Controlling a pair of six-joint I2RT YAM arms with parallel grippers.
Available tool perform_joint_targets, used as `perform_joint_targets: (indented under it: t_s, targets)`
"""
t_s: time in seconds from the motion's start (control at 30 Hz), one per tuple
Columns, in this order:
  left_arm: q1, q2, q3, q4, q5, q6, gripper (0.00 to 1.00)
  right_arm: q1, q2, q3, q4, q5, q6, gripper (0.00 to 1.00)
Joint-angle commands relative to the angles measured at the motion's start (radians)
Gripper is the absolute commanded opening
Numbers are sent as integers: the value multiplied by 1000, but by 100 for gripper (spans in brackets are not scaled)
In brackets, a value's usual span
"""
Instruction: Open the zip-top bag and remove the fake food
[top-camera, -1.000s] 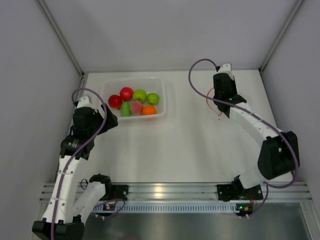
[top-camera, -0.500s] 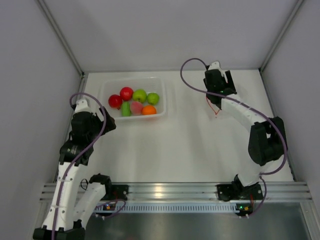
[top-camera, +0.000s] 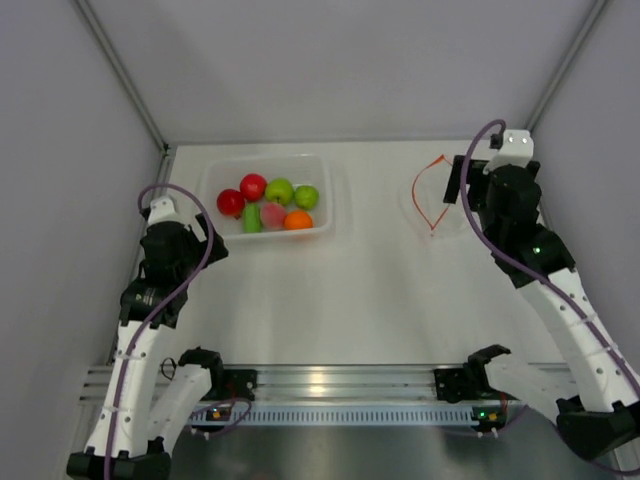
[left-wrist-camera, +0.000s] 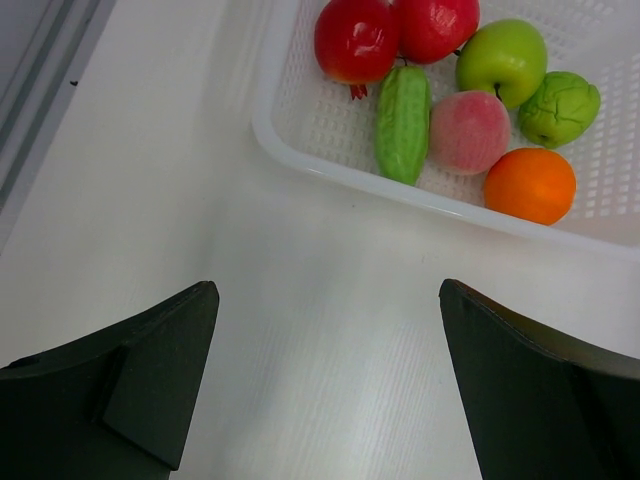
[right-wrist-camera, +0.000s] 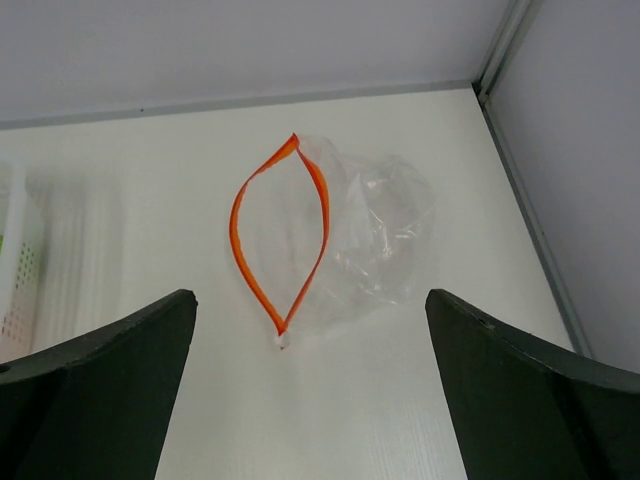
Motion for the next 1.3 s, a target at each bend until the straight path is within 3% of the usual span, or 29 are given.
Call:
perform_joint_targets:
  t_s: [0.0,0.43,0.67,1.27]
  targets:
    - [7,-19,7,32,-34,26,98,11,-101,-70,-129,-58,69,99]
    - [5,-93,-47,41,48,42,98,11,-450,-288,-232,-123,86,99]
    - [-56,-113,-59,43,12,34,98,12,-497,-328,-233,-118,81,99]
    - [-58,-93,-59,47,1,33,98,11,-477,-354,-200,-143,98,100]
